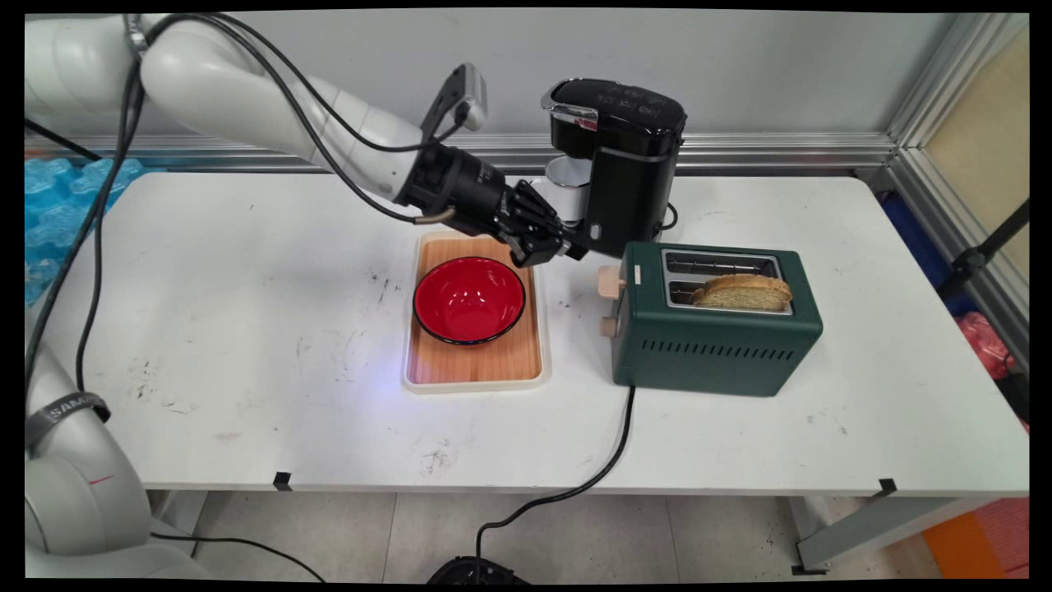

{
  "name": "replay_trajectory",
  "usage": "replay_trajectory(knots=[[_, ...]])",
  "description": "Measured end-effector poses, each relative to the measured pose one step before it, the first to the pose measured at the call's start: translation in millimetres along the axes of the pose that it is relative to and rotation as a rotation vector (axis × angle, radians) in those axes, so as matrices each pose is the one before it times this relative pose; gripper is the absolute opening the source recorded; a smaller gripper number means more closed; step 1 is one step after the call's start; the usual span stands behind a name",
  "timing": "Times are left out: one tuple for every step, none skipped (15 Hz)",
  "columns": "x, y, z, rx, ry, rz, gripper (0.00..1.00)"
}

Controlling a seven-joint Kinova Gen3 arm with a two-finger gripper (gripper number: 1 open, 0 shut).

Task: Press the toaster switch

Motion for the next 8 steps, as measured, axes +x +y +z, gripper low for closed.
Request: replay_trajectory(knots=[[-0.67, 0.88, 4.09, -0.00062, 0.00207, -0.00207, 0.0], [-0.66, 0.73, 3.13, -0.00026, 0.00158, -0.00185, 0.0], [-0.8, 0.62, 3.52, -0.0001, 0.00155, -0.00175, 0.0], [-1.02, 0.41, 3.42, -0.00001, 0.00094, -0.00169, 0.0], [-1.06, 0.3, 2.66, 0.00019, 0.00032, -0.00137, 0.0], [-0.97, 0.25, 1.78, -0.00003, 0.00002, -0.00126, 0.0], [-2.13, 0.4, 3.34, -0.00003, -0.00106, -0.00232, 0.0], [-1.4, 0.3, 2.03, -0.00024, -0.00095, -0.00095, 0.0]])
